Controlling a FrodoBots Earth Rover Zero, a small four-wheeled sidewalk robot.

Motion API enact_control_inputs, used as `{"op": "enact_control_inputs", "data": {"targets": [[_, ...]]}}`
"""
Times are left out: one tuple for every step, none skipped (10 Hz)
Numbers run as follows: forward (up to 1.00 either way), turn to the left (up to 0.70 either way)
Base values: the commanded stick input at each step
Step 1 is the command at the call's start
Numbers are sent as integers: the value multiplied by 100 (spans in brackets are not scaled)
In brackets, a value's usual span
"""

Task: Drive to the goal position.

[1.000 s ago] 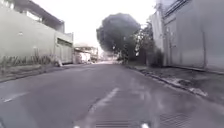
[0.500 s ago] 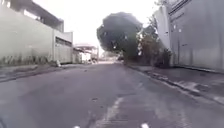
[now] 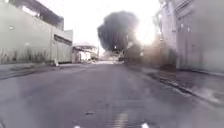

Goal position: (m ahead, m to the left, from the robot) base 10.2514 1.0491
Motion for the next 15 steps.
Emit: {"op": "enact_control_inputs", "data": {"targets": [[100, 0], [100, 0], [100, 0], [100, 0], [100, 0], [100, 0], [100, 0], [100, 0], [100, 0], [100, 0], [100, 0], [100, 0], [100, 0], [100, 0], [100, 0]]}}
